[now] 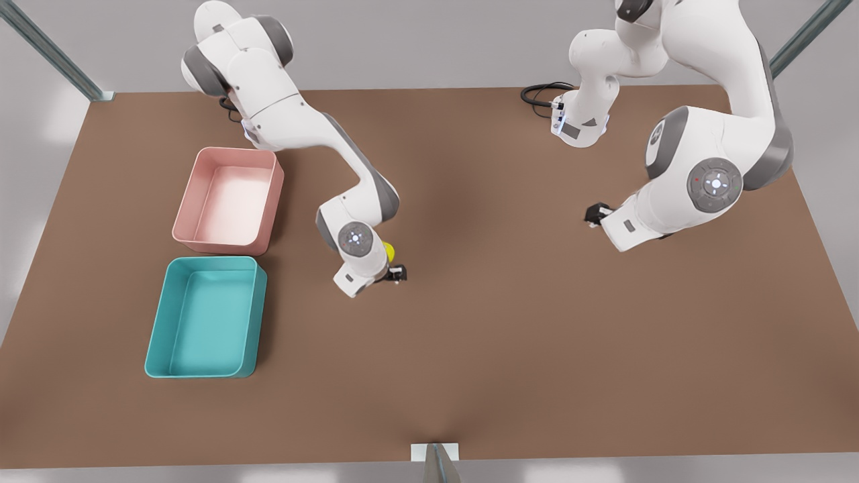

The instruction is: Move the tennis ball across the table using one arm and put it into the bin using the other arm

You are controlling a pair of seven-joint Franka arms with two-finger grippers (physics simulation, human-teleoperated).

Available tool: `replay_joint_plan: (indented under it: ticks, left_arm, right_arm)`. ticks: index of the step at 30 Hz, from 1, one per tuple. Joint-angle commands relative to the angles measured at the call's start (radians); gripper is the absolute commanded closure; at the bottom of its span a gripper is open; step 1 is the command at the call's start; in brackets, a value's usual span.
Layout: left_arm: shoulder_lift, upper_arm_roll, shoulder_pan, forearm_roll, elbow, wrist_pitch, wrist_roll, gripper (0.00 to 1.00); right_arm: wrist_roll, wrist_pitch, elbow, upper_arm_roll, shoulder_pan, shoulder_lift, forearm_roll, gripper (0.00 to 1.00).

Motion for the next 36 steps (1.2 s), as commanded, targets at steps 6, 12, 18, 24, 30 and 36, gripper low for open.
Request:
replay_joint_plan:
  ticks: [6, 12, 18, 24, 30, 36]
  left_arm:
    - [0.004, -0.002, 0.109, -0.006, -0.002, -0.015, -0.117, 0.00]
    - [0.035, -0.005, 0.070, -0.011, 0.000, 0.065, -0.118, 0.00]
    - [0.033, -0.003, 0.073, -0.009, 0.003, 0.063, -0.118, 0.00]
    - [0.033, -0.002, 0.076, -0.007, 0.004, 0.062, -0.118, 0.00]
    - [0.032, -0.002, 0.078, -0.006, 0.004, 0.057, -0.118, 0.00]
    - [0.032, -0.002, 0.078, -0.006, 0.006, 0.056, -0.123, 0.00]
  right_arm:
    - [0.276, 0.112, -0.158, 0.000, 0.072, -0.059, -0.005, 0.00]
    - [0.275, 0.142, -0.293, 0.000, 0.096, -0.128, -0.005, 0.00]
    - [0.267, 0.222, -0.362, 0.000, 0.096, -0.133, -0.005, 0.00]
    - [0.270, 0.264, -0.349, 0.000, 0.098, -0.074, -0.003, 0.00]
    - [0.270, 0.291, -0.349, 0.000, 0.098, -0.037, -0.003, 0.00]
    - [0.270, 0.303, -0.349, 0.002, 0.106, -0.025, -0.005, 0.04]
